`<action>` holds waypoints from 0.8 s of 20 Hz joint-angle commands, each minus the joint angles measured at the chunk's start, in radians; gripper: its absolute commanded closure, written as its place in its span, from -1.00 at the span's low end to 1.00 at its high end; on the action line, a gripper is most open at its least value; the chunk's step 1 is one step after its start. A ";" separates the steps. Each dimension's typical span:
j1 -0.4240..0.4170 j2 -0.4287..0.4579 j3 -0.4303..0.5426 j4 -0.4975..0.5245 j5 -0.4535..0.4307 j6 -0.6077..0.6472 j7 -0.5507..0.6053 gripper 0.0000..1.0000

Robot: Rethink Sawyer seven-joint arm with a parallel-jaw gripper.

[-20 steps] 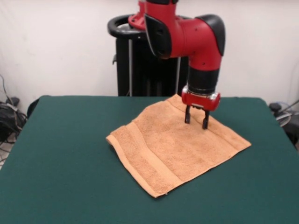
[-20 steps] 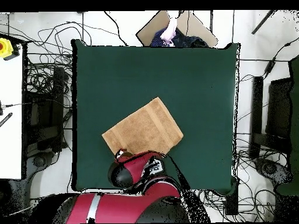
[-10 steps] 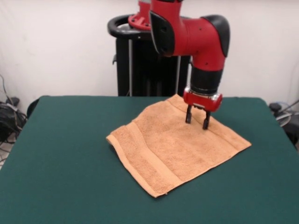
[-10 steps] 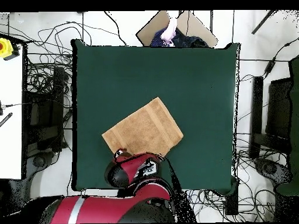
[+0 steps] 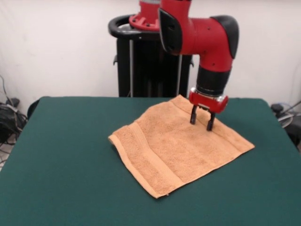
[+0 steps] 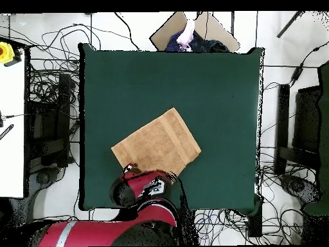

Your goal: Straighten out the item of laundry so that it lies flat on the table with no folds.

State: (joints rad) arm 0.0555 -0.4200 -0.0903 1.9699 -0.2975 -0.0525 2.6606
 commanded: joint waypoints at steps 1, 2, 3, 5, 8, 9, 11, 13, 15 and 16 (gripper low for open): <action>0.040 0.060 0.097 0.019 0.111 -0.040 0.170 -1.00; 0.046 0.056 0.102 0.028 0.118 -0.041 0.173 -1.00; 0.045 0.053 0.107 0.032 0.123 -0.038 0.172 -1.00; 0.039 0.055 0.130 0.043 0.131 -0.040 0.171 -1.00; 0.013 0.051 0.168 0.061 0.139 -0.031 0.163 -1.00; 0.010 0.047 0.176 0.067 0.145 -0.028 0.163 -1.00; 0.008 0.041 0.192 0.080 0.158 -0.025 0.166 -1.00; 0.009 0.037 0.204 0.091 0.171 -0.026 0.171 -1.00; 0.003 0.040 0.225 0.099 0.181 -0.030 0.173 -1.00; -0.008 0.044 0.242 0.104 0.182 -0.031 0.172 -1.00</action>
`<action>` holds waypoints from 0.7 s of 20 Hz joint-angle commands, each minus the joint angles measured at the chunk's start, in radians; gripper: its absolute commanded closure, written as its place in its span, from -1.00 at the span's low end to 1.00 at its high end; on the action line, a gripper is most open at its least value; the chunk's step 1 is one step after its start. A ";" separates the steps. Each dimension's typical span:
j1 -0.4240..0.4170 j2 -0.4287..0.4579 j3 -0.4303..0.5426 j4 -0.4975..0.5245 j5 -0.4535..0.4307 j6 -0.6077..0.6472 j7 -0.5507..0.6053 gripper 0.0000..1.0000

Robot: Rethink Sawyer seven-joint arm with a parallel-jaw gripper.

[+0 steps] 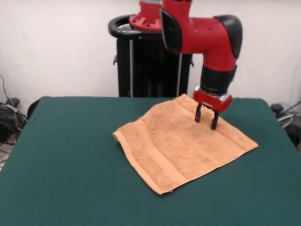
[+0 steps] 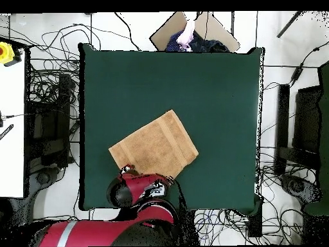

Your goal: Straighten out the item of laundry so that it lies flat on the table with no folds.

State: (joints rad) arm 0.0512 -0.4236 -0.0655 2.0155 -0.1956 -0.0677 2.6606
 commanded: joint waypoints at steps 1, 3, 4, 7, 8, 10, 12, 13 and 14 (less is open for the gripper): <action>-0.008 0.055 0.227 0.057 0.083 -0.019 0.169 -1.00; 0.008 0.060 0.227 0.056 0.099 -0.028 0.176 -1.00; 0.015 0.061 0.226 0.058 0.107 -0.031 0.181 -1.00; 0.030 0.061 0.230 0.062 0.129 -0.039 0.190 -1.00; 0.031 0.062 0.234 0.064 0.134 -0.042 0.191 -1.00; 0.040 0.064 0.237 0.066 0.147 -0.049 0.194 -1.00; 0.038 0.068 0.242 0.066 0.155 -0.053 0.190 -1.00; 0.036 0.069 0.244 0.068 0.158 -0.056 0.188 -1.00; 0.033 0.070 0.248 0.069 0.160 -0.059 0.186 -1.00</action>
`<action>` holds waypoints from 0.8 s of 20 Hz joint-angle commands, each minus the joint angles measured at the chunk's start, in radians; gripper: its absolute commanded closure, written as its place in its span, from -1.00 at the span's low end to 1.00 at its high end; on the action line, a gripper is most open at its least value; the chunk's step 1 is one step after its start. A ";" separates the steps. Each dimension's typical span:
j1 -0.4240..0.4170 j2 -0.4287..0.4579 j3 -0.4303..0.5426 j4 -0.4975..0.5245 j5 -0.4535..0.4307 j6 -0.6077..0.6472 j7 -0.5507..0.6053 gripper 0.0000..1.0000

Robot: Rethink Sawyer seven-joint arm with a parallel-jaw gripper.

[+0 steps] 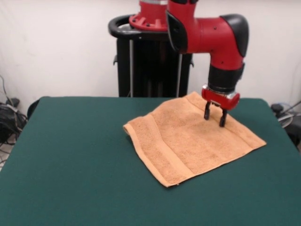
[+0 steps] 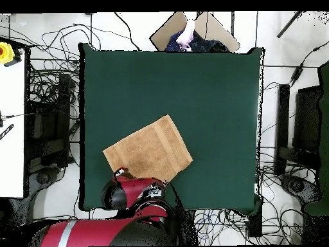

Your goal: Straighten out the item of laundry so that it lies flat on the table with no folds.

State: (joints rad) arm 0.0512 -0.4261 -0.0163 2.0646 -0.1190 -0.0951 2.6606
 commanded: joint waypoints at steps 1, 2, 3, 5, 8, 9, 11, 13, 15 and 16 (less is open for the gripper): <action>0.033 0.074 0.202 0.021 0.087 -0.035 0.185 -1.00; 0.031 0.075 0.207 0.023 0.089 -0.038 0.185 -1.00; 0.034 0.076 0.212 0.024 0.094 -0.040 0.186 -1.00; 0.042 0.073 0.219 0.028 0.108 -0.042 0.193 -1.00; 0.047 0.074 0.233 0.028 0.125 -0.046 0.196 -1.00; 0.048 0.080 0.236 0.020 0.131 -0.051 0.194 -1.00; 0.044 0.095 0.243 -0.003 0.135 -0.058 0.184 -1.00; 0.057 0.114 0.235 -0.045 0.141 -0.073 0.172 -1.00; 0.070 0.123 0.221 -0.082 0.152 -0.086 0.166 -1.00; 0.082 0.124 0.211 -0.096 0.165 -0.100 0.173 -1.00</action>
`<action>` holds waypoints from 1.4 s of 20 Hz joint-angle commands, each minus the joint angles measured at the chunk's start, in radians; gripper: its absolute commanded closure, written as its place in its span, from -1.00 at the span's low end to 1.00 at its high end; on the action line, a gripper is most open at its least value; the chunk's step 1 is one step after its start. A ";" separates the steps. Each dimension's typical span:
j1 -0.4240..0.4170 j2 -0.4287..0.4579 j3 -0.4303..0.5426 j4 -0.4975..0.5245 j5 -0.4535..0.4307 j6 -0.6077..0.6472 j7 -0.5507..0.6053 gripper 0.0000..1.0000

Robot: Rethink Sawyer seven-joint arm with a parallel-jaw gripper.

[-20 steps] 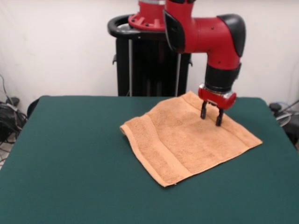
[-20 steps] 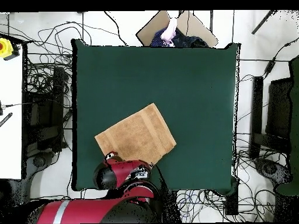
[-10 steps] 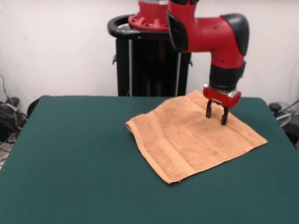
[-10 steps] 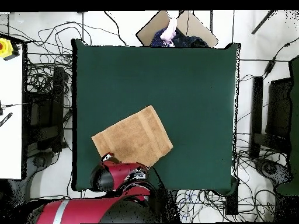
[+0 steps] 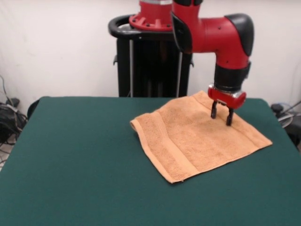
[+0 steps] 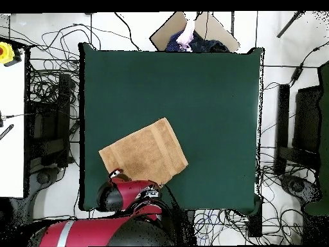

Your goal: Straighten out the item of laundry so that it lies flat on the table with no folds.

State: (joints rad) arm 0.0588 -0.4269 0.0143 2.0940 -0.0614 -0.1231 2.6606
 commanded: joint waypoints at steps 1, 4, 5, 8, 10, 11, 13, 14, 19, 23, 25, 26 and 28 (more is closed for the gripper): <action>0.100 0.127 0.158 -0.144 0.124 -0.090 0.177 -1.00; 0.150 0.127 0.104 -0.195 0.169 -0.095 0.166 -1.00; 0.174 0.126 0.077 -0.216 0.191 -0.081 0.157 -1.00; 0.210 0.135 0.020 -0.264 0.237 -0.053 0.134 -1.00; 0.210 0.153 0.003 -0.293 0.247 -0.061 0.119 -1.00; 0.217 0.163 -0.012 -0.306 0.256 -0.071 0.115 -1.00; 0.220 0.179 -0.028 -0.327 0.267 -0.089 0.110 -1.00; 0.221 0.187 -0.036 -0.339 0.271 -0.096 0.106 -1.00; 0.199 0.215 -0.062 -0.388 0.252 -0.130 0.081 -1.00; 0.192 0.210 -0.060 -0.393 0.244 -0.102 0.073 -1.00; 0.184 0.212 -0.047 -0.395 0.240 -0.111 0.078 -1.00; 0.176 0.212 -0.036 -0.396 0.235 -0.116 0.081 -1.00; 0.155 0.213 -0.009 -0.397 0.219 -0.140 0.089 -1.00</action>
State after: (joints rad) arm 0.2658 -0.4082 -0.1124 2.0481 0.0740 -0.1065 2.6606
